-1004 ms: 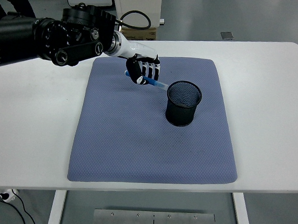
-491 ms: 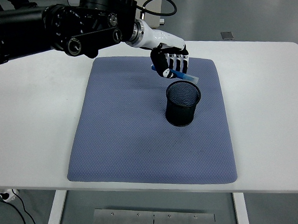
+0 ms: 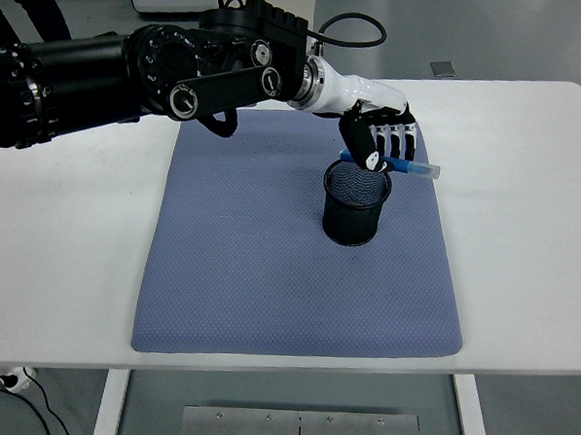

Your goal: Left hand places marker in pen holder

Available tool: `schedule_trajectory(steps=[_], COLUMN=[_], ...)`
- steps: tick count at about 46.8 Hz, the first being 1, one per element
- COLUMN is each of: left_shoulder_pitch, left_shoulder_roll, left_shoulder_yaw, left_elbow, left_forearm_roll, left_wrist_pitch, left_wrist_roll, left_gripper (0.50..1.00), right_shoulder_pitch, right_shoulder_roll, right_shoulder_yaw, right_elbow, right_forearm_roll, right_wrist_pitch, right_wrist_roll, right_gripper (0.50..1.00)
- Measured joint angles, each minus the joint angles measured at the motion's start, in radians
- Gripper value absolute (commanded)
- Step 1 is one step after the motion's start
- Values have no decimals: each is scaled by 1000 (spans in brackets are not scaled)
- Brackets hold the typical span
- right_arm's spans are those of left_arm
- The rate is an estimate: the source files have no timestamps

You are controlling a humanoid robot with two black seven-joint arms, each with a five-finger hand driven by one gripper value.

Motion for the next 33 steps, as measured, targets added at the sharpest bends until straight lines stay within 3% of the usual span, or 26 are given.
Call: schedule_trajectory(steps=[16,33], left_shoulder_pitch=[41,79], left_shoulder_roll=[0,0], left_shoulder_yaw=[0,0], left_elbow=[0,2], left_forearm_roll=[-237,-364], left_wrist_pitch=[2,14], left_wrist_roll=[0,-4], left_gripper=[500,500], right_shoulder_pitch=[0,0], right_shoulder_roll=[0,0], right_shoulder_yaw=[0,0], right_elbow=[-1,0], right_forearm_roll=[0,0], right_wrist_pitch=[0,0], right_wrist_roll=[0,0], right_gripper=[1000,1000])
